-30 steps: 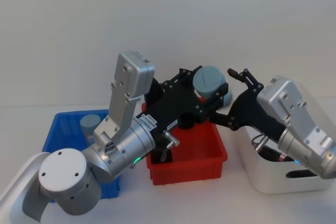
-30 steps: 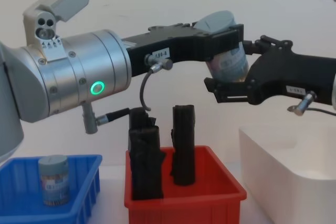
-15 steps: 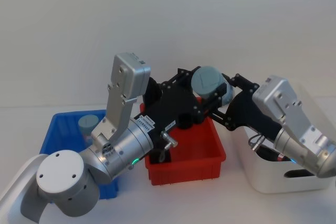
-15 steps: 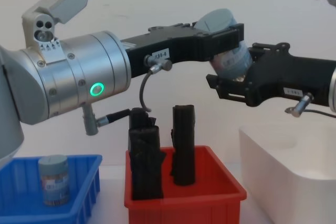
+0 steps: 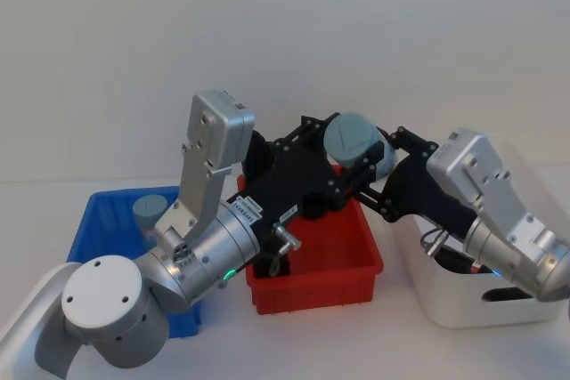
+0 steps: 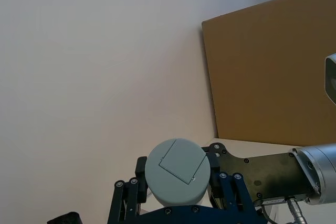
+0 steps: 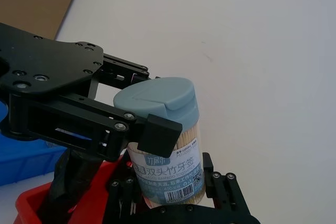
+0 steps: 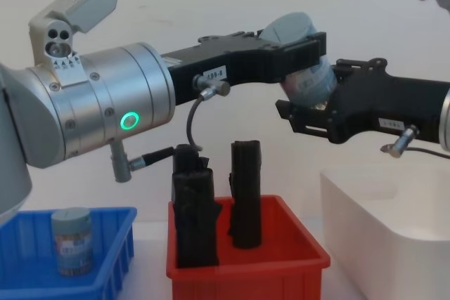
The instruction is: Pick the cotton swabs from the blue box and place them into the white box.
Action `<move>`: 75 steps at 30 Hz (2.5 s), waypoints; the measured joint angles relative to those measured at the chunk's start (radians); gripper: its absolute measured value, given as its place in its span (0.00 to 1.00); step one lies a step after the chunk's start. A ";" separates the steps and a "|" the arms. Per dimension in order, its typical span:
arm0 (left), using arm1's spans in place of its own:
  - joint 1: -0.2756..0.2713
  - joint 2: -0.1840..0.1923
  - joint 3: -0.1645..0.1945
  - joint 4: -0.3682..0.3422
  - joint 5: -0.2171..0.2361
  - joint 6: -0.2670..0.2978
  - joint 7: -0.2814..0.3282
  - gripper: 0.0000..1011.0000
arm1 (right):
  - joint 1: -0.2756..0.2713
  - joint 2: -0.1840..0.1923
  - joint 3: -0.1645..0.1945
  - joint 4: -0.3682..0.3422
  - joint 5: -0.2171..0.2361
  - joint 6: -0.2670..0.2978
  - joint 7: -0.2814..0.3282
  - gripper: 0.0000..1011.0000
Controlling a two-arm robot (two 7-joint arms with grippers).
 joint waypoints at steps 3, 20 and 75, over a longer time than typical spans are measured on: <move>0.000 0.000 0.000 0.000 0.000 0.000 0.000 0.66 | 0.000 0.000 0.000 0.000 0.000 0.000 0.000 0.63; 0.000 0.000 0.000 0.001 -0.001 -0.001 -0.002 0.91 | 0.001 -0.001 0.000 0.001 0.000 0.001 -0.001 0.63; 0.000 0.000 0.000 0.000 -0.001 -0.001 -0.001 0.99 | 0.052 -0.031 0.100 0.197 0.341 0.304 -0.393 0.63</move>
